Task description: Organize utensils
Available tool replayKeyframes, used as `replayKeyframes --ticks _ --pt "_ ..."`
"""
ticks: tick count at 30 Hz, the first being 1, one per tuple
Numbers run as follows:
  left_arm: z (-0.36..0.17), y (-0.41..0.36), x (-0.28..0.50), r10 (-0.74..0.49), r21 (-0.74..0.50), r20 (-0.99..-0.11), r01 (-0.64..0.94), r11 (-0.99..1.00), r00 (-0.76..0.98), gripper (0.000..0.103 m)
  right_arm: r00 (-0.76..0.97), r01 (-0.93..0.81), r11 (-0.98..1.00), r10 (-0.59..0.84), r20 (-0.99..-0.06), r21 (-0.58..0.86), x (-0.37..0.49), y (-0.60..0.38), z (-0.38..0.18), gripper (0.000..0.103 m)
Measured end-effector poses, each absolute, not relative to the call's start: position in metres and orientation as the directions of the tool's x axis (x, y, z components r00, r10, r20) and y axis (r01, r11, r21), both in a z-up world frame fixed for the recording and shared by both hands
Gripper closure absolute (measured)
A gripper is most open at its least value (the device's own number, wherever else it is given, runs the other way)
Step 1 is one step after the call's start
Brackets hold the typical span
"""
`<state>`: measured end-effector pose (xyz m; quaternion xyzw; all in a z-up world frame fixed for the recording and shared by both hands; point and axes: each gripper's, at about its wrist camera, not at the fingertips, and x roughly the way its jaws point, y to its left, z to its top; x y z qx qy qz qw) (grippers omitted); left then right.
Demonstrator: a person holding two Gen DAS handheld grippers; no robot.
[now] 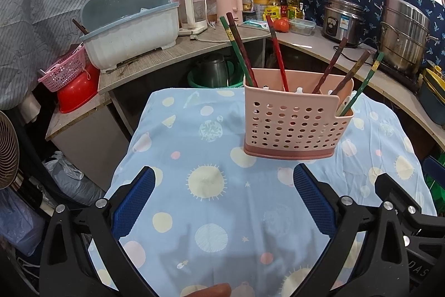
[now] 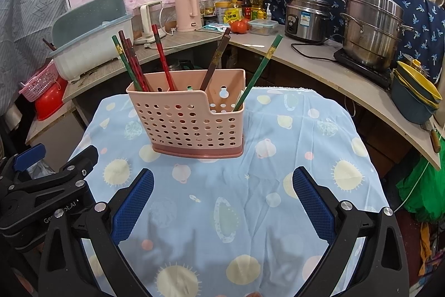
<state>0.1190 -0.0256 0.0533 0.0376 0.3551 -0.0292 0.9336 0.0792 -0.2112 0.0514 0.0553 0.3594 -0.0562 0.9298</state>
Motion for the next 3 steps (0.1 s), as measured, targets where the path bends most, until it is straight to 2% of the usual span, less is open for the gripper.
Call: replayKeyframes --ticks 3 --pt "0.0527 -0.0244 0.1223 -0.032 0.044 -0.674 0.083 0.996 0.738 0.008 0.734 0.143 0.988 -0.067 -0.676 0.057 0.0787 -0.2115 0.0514 0.007"
